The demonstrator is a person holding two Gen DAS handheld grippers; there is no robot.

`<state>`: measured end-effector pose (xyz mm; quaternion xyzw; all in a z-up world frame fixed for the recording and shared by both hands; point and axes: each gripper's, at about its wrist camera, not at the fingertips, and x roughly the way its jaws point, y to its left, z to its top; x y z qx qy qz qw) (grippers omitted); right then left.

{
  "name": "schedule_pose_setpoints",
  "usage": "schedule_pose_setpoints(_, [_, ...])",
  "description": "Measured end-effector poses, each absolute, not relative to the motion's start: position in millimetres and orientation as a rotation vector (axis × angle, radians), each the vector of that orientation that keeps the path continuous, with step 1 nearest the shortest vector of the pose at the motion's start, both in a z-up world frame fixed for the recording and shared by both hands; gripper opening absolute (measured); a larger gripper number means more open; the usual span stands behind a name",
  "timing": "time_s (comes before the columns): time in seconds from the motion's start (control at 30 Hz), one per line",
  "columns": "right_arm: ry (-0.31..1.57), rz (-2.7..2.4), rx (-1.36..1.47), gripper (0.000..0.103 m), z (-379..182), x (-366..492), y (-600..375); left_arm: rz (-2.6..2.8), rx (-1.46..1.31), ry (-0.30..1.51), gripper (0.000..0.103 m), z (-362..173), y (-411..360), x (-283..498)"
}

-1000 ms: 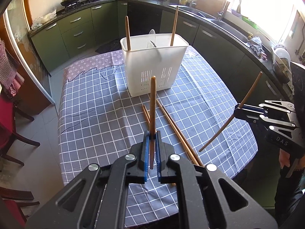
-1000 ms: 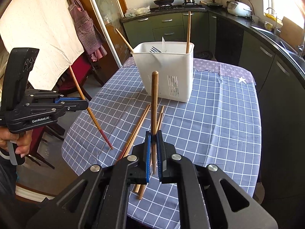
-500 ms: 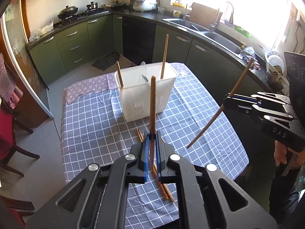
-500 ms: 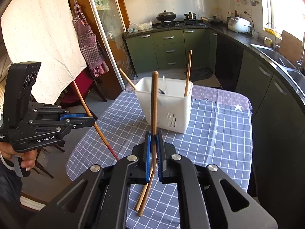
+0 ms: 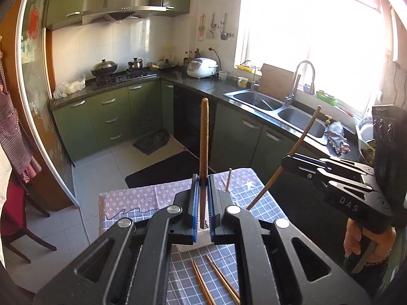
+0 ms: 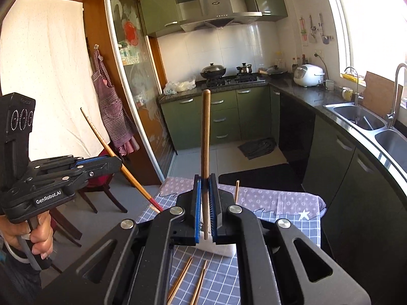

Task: Organize utensils
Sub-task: 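Insert both held chopsticks into the white holder and open both tools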

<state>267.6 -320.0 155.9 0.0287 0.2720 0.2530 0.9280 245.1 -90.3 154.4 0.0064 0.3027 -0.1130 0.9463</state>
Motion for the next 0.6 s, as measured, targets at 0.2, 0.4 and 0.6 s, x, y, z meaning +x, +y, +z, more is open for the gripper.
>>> schedule_pose_setpoints(0.2, [0.653,0.484,0.033,0.007,110,314,-299,-0.179,0.021,0.728,0.006,108,-96,287])
schedule_pose_setpoints(0.4, [0.742,0.488,-0.005,0.007,71,330,-285,-0.150,0.026,0.849,0.007,70,-93,308])
schedule_pose_setpoints(0.6, [0.725,0.497,-0.009,0.013,74,318,-285,-0.153,0.015,0.851,0.027,71,-92,303])
